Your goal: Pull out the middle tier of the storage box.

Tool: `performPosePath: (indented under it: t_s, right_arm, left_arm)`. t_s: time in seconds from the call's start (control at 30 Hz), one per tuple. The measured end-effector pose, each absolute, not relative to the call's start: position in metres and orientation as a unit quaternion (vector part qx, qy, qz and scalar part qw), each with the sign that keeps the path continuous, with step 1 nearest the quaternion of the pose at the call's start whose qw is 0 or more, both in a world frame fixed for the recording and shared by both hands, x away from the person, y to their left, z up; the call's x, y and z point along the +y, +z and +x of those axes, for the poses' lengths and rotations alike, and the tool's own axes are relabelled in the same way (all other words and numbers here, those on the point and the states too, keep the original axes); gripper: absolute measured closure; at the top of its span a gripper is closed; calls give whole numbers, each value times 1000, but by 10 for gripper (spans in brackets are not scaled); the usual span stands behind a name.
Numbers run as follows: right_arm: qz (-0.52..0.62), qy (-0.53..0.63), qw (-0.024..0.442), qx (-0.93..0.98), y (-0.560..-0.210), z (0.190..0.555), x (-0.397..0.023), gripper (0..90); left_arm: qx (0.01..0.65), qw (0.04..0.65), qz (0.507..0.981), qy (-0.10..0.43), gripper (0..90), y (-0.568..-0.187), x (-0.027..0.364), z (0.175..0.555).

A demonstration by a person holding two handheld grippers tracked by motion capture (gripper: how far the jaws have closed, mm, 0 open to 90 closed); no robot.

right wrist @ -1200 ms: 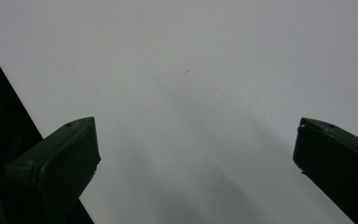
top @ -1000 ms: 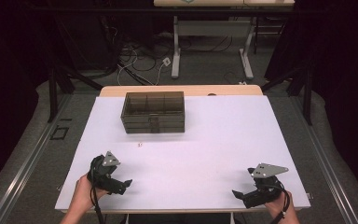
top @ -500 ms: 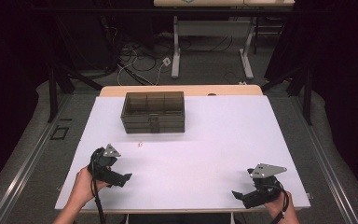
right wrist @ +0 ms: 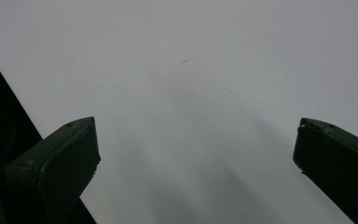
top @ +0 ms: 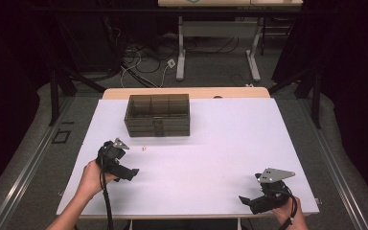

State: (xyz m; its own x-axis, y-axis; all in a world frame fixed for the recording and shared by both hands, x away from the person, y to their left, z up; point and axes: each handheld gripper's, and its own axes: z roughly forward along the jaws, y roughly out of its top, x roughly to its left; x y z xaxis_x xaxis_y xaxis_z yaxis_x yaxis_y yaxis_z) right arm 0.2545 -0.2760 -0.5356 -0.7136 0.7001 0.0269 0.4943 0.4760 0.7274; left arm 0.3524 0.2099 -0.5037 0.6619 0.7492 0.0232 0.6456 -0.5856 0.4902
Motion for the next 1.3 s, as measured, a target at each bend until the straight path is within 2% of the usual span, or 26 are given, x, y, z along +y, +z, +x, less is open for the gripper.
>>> performPosePath:
  t_s: [1.3]
  right_arm:
    - [354,370,135,848,-538,256,-277,0]
  left_arm:
    - [437,188,875,92,3,-492,169,419]
